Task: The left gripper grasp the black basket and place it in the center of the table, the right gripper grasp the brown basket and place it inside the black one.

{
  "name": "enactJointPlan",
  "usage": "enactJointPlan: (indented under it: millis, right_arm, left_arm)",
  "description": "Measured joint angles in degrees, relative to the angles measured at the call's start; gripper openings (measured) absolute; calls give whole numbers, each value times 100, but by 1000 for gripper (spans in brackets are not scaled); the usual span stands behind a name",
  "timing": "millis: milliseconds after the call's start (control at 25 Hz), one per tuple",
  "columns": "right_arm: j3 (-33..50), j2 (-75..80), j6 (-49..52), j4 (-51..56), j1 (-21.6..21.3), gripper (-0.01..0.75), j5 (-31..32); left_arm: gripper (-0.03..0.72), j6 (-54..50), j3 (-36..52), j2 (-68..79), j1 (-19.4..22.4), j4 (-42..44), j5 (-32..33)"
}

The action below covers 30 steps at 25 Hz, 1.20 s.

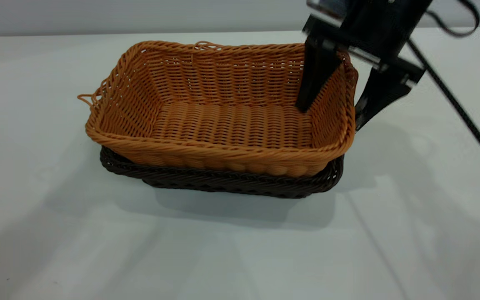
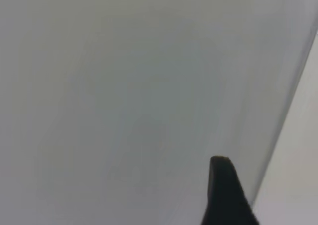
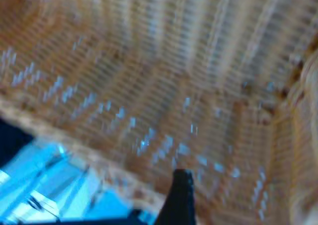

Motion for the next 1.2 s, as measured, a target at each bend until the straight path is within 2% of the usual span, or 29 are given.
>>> enactJointPlan:
  millis: [80,360,600,720,840,1200]
  right_arm:
    - [-162,-179,111,-316,0,631,86]
    - [-94,-1826,1019,-1718,0,549,208]
    - [579,-4274,1269,-2268,0,540,321]
    - [1151,-5500,1358,-2458,0,540,406]
    - [1892,-6694,1512,-2635,0,540,443]
    - [4267,-9235,1954,-3205,0,540,7]
  left_arm:
    - [401,-281,0,-286,0,0,380]
    - [401,-1757,0,-1394,0,40,2104]
    - [401,-3245,0,-2001,0,543,4449]
    - [401,-4243,79,-2118,0,1038,4555]
    - [401,-4898,528,-2250,0,1273,4555]
    - [401,-5377,2641,-2651,0,646,4555]
